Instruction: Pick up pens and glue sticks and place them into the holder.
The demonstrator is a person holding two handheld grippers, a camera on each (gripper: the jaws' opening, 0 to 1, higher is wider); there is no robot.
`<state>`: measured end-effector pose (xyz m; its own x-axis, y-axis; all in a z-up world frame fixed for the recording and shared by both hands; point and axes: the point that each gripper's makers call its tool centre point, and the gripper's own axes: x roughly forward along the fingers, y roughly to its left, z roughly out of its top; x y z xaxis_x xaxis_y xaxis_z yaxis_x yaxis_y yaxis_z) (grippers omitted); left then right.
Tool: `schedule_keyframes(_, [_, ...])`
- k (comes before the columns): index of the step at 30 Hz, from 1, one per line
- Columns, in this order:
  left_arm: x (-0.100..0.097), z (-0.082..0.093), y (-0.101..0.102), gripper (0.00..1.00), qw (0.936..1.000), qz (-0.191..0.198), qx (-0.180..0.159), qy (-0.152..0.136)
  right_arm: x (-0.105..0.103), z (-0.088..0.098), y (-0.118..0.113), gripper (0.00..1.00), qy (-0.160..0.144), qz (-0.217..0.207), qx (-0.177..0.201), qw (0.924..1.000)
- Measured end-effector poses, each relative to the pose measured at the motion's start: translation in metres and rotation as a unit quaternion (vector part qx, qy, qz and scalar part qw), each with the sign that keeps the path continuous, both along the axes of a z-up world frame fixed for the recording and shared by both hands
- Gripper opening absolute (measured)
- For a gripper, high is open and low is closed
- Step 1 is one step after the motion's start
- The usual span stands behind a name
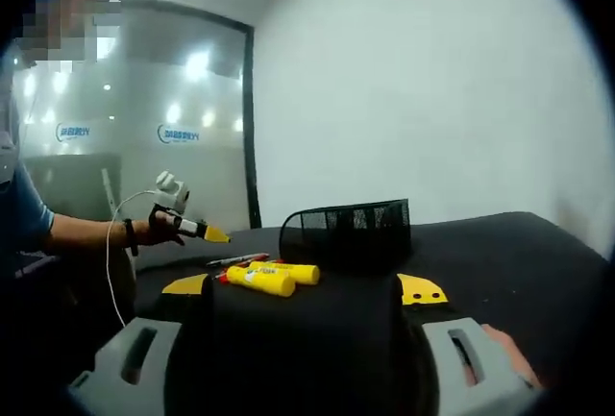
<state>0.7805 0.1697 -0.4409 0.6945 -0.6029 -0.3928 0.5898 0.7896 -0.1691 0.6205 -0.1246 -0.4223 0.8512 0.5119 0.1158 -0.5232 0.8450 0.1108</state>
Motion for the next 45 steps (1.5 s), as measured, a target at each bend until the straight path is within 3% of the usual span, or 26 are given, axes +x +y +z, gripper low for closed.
schedule_keyframes(2, [0.003, -0.002, 0.001, 0.38, 0.9998, -0.006, 0.004, 0.017, 0.0, 0.0, 0.0, 0.7, 0.0, 0.002, 0.003, 1.0])
schedule_keyframes(5, [0.008, -0.007, 0.005, 0.38, 0.9984, -0.018, 0.046, 0.028, 0.0, 0.0, 0.001, 0.7, 0.001, 0.003, 0.001, 1.0])
schedule_keyframes(8, [0.001, -0.01, 0.0, 0.39, 0.9973, -0.027, 0.06, 0.033, 0.0, -0.001, 0.002, 0.7, 0.001, 0.003, -0.003, 1.0])
schedule_keyframes(10, [0.004, -0.012, 0.0, 0.39, 0.9967, -0.027, 0.064, 0.042, 0.0, -0.001, 0.001, 0.7, 0.001, 0.003, -0.003, 1.0])
schedule_keyframes(13, [0.009, -0.016, 0.005, 0.39, 0.9939, -0.018, 0.103, 0.035, 0.0, 0.0, 0.0, 0.69, -0.001, 0.002, 0.001, 1.0])
schedule_keyframes(17, [0.009, -0.026, 0.002, 0.37, 0.9902, -0.011, 0.13, 0.051, 0.001, 0.0, -0.001, 0.69, -0.001, 0.001, 0.001, 1.0])
schedule_keyframes(21, [0.013, -0.034, 0.005, 0.3, 0.9885, 0.019, 0.138, 0.06, 0.001, 0.0, -0.002, 0.69, -0.001, 0.001, -0.002, 1.0])
schedule_keyframes(33, [0.015, -0.049, -0.002, 0.26, 0.9826, 0.018, 0.177, 0.054, 0.002, -0.002, -0.002, 0.68, -0.002, -0.001, -0.009, 1.0])
schedule_keyframes(39, [0.024, -0.049, -0.001, 0.18, 0.9849, 0.023, 0.161, 0.06, 0.002, -0.001, -0.002, 0.68, -0.003, -0.001, -0.008, 1.0])
schedule_keyframes(45, [0.016, -0.053, -0.003, 0.15, 0.9839, 0.025, 0.167, 0.058, 0.002, -0.001, -0.002, 0.67, -0.003, 0.0, -0.006, 1.0])
